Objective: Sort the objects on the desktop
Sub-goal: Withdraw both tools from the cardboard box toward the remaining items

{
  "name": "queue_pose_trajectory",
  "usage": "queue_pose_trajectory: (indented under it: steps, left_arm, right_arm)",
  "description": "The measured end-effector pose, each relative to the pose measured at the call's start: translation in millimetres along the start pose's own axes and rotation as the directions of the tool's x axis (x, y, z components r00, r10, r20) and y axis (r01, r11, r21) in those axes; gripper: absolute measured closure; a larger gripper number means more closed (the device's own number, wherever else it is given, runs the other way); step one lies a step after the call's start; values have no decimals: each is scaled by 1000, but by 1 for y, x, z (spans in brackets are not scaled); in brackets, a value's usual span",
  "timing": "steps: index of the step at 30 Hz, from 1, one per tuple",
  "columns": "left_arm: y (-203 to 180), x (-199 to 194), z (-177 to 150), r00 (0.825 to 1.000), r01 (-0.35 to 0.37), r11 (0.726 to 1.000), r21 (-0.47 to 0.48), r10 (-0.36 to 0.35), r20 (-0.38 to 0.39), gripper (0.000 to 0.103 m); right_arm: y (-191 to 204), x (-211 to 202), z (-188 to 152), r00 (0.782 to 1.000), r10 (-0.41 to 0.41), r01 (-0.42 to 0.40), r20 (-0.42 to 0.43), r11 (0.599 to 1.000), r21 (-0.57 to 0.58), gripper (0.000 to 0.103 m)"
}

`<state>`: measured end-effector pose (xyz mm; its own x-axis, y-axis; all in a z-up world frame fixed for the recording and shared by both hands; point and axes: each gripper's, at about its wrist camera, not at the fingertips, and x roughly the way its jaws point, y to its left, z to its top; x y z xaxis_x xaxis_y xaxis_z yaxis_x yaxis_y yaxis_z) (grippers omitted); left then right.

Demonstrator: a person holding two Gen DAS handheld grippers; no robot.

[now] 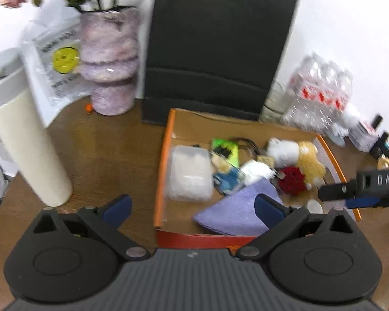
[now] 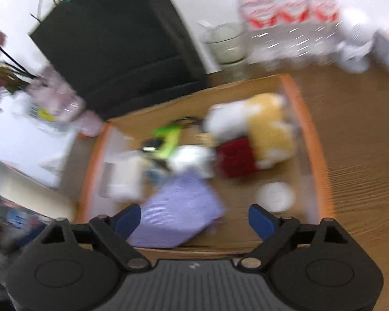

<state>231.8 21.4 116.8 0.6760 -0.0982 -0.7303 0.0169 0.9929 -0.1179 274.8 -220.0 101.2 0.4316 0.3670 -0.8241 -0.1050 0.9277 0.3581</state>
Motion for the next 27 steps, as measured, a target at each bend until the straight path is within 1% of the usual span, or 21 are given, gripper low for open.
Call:
queue_pose_trajectory:
  steps: [2, 3, 4, 6, 8, 9, 10, 11, 12, 13, 14, 15, 16, 17, 18, 19, 22, 23, 25, 26, 27]
  left_arm:
    - [-14, 10, -3, 998, 11, 999, 42, -9, -63, 0]
    - [-21, 13, -5, 997, -5, 998, 55, 9, -80, 0]
    - [-29, 14, -7, 996, -22, 997, 72, 29, -88, 0]
    - [-39, 9, -12, 996, -31, 996, 86, 38, -80, 0]
    - [-43, -5, -18, 998, -34, 997, 71, 37, -43, 0]
    - [-43, -15, -24, 999, -43, 997, 62, 44, -5, 0]
    - [-44, -27, -34, 996, -72, 996, 51, 69, 60, 0]
    - [-45, -38, -44, 986, -105, 994, 38, 99, 132, 0]
    - [-47, -53, -61, 965, -132, 991, 26, 122, 230, 0]
    - [-49, -64, -77, 945, -138, 990, 24, 124, 302, 0]
    - [-52, -74, -93, 928, -132, 991, 38, 110, 357, 0]
    - [-54, -83, -107, 920, -117, 991, 62, 85, 383, 0]
    - [-56, -91, -121, 912, -121, 990, 66, 85, 401, 0]
    - [-56, -98, -131, 905, -121, 991, 63, 84, 418, 0]
    - [-55, -107, -143, 900, -109, 992, 64, 71, 431, 0]
    - [-53, -116, -156, 893, -93, 993, 67, 53, 447, 0]
    - [-46, -143, -193, 875, -75, 995, 60, 37, 482, 0]
    - [-44, -151, -206, 871, -73, 995, 65, 32, 491, 0]
    - [-42, -160, -230, 868, -75, 995, 62, 34, 496, 0]
    - [-40, -163, -242, 871, -73, 996, 56, 36, 490, 0]
    - [-39, -164, -253, 881, -67, 996, 58, 32, 472, 0]
  right_arm:
    - [-3, -3, -6, 997, -72, 72, -9, 996, -62, 13]
    - [-3, -5, -9, 996, -91, 89, -13, 992, -88, 13]
    - [-3, -7, -12, 995, -102, 99, -16, 989, -107, 13]
    - [0, -12, -17, 993, -116, 114, -8, 984, -135, 13]
    - [4, -19, -22, 992, -124, 127, 32, 982, -137, 13]
    - [5, -24, -26, 991, -124, 131, 58, 982, -137, 13]
    - [5, -31, -32, 988, -124, 137, 97, 981, -139, 13]
    - [5, -39, -41, 981, -124, 146, 150, 979, -141, 13]
    - [6, -48, -54, 968, -123, 157, 218, 977, -144, 13]
    - [8, -57, -72, 950, -114, 165, 291, 974, -156, 12]
    - [11, -65, -93, 927, -98, 173, 362, 968, -181, 12]
    - [15, -72, -116, 902, -74, 183, 425, 958, -222, 11]
    - [18, -78, -136, 881, -49, 192, 472, 946, -261, 12]
    - [20, -83, -155, 856, -37, 212, 516, 935, -284, 10]
    - [22, -88, -172, 834, -38, 235, 550, 927, -292, 9]
    - [22, -93, -187, 821, -36, 248, 570, 922, -299, 9]
    - [14, -113, -229, 796, -25, 242, 604, 929, -281, 9]
    - [12, -119, -243, 787, -18, 238, 616, 931, -276, 6]
    - [5, -130, -272, 774, -2, 229, 634, 933, -276, 3]
    - [2, -134, -287, 765, 9, 228, 644, 932, -283, 2]
    - [1, -137, -301, 758, 17, 231, 652, 928, -293, 1]
